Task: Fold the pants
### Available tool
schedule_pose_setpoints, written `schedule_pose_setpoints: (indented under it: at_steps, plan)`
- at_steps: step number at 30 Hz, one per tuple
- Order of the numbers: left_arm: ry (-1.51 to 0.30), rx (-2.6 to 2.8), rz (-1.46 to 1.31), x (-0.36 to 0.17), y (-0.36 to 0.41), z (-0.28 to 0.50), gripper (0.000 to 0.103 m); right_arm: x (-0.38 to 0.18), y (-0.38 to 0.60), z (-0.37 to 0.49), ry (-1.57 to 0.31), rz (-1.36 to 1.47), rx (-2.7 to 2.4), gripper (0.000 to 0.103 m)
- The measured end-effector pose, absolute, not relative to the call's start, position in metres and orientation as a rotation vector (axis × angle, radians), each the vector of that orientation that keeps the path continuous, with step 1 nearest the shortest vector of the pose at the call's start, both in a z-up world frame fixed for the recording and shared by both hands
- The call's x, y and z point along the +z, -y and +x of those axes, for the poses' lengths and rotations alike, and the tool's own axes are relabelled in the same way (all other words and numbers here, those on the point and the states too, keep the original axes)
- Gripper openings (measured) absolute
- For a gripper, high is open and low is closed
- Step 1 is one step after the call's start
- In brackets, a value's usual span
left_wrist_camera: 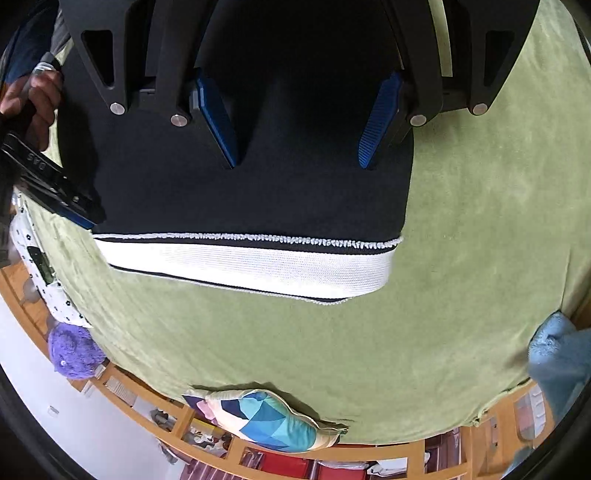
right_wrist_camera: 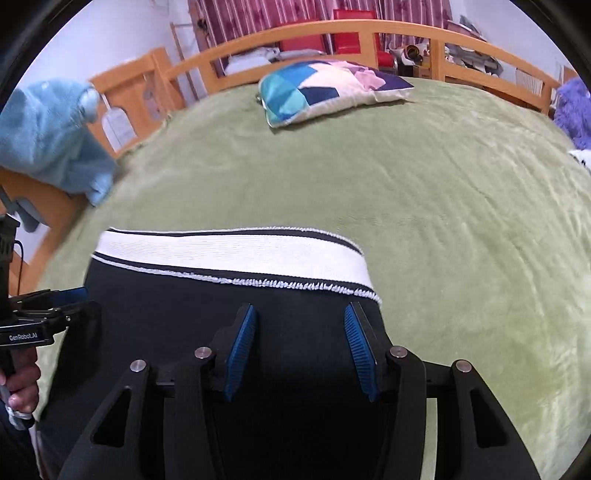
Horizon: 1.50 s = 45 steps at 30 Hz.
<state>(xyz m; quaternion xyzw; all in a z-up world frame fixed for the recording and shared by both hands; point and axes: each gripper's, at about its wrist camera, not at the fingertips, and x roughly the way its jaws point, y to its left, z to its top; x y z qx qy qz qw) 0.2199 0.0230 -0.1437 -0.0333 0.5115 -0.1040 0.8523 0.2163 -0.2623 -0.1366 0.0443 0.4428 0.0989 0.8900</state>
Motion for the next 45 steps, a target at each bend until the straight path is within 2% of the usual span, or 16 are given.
schedule_pose_setpoints:
  at_steps: [8,15,19,25,27,28,32,36,38,41,45]
  plan:
    - [-1.087,-0.199,-0.048,-0.129,-0.03,0.151,0.066,-0.116,0.289,0.168,-0.923,0.2,0.239,0.049]
    - [-1.098,-0.138,-0.031,-0.143,-0.033,0.068,0.066,-0.142,0.293,0.08,-0.973,0.083,0.189,0.055]
    - [-1.064,-0.156,-0.057,-0.114,-0.038,0.039,0.066,-0.138,0.305,0.054,-1.013,0.152,0.172,0.054]
    - [-0.916,-0.172,-0.024,-0.048,-0.018,0.009,0.066,-0.074,0.303,0.018,-0.877,0.142,0.112,0.054]
    - [-0.863,-0.161,-0.017,-0.025,-0.009,-0.003,0.071,-0.051,0.301,0.007,-0.836,0.155,0.096,0.054]
    - [-0.842,-0.152,-0.009,-0.018,-0.005,-0.007,0.08,-0.037,0.301,-0.001,-0.813,0.18,0.101,0.055]
    - [-0.755,-0.129,0.014,0.009,0.008,-0.03,0.09,-0.003,0.298,-0.026,-0.773,0.176,0.089,0.068]
    - [-0.751,-0.157,-0.02,0.018,0.016,-0.047,0.09,0.017,0.293,-0.055,-0.731,0.112,0.051,0.078]
    - [-0.744,-0.146,-0.015,0.02,0.02,-0.052,0.091,0.023,0.294,-0.067,-0.712,0.085,0.022,0.09]
    - [-0.745,-0.135,-0.011,0.023,0.026,-0.061,0.094,0.031,0.297,-0.08,-0.685,0.083,0.013,0.1]
    - [-0.72,-0.123,0.014,0.027,0.033,-0.071,0.094,0.035,0.302,-0.09,-0.682,0.088,-0.017,0.102]
